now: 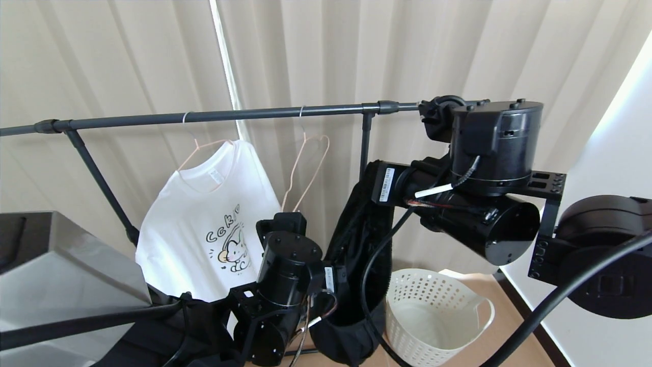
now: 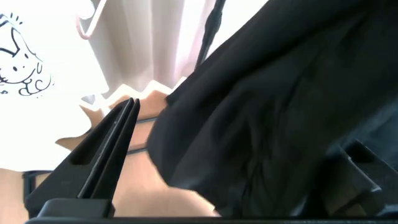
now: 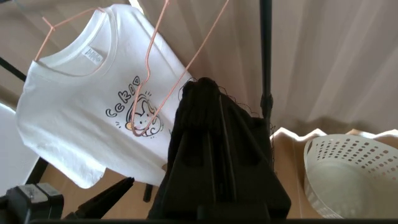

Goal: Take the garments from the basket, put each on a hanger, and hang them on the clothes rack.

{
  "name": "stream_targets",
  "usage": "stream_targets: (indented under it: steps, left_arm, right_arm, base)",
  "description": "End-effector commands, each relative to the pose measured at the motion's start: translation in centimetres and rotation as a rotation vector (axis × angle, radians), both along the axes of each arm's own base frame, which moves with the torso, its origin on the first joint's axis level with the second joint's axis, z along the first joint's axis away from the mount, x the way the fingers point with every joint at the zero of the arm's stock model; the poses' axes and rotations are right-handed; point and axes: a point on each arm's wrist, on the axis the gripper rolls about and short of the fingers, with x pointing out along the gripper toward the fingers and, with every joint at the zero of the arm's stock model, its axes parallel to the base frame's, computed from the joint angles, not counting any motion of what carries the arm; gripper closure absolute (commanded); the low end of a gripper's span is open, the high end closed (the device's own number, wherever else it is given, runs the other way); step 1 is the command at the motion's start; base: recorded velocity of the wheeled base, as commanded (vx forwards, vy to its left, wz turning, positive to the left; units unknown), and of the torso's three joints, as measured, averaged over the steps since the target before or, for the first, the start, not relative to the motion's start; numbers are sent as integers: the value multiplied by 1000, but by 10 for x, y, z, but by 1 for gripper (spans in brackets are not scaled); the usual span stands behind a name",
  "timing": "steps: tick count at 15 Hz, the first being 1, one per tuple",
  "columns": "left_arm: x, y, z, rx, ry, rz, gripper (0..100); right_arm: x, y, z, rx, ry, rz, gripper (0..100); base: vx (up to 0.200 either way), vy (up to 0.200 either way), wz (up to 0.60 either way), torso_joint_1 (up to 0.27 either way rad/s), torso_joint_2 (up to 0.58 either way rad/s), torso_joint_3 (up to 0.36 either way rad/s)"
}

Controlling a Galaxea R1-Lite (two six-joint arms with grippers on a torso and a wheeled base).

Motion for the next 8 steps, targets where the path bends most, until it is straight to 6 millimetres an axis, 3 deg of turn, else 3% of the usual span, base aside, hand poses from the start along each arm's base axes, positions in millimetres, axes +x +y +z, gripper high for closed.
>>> stream_targets:
  steps: [1,8]
  left_arm:
    - [0,-1,-17,51,34,-7,0]
    - [-11,-7,-51,162,101,-58,0]
  right_arm:
    - [1,-16,15,27,-35,-34,100]
    - [10,-34,24,30,-61,-90,100]
  base:
    - [0,0,0,0,0,0]
    - [0,0,0,0,0,0]
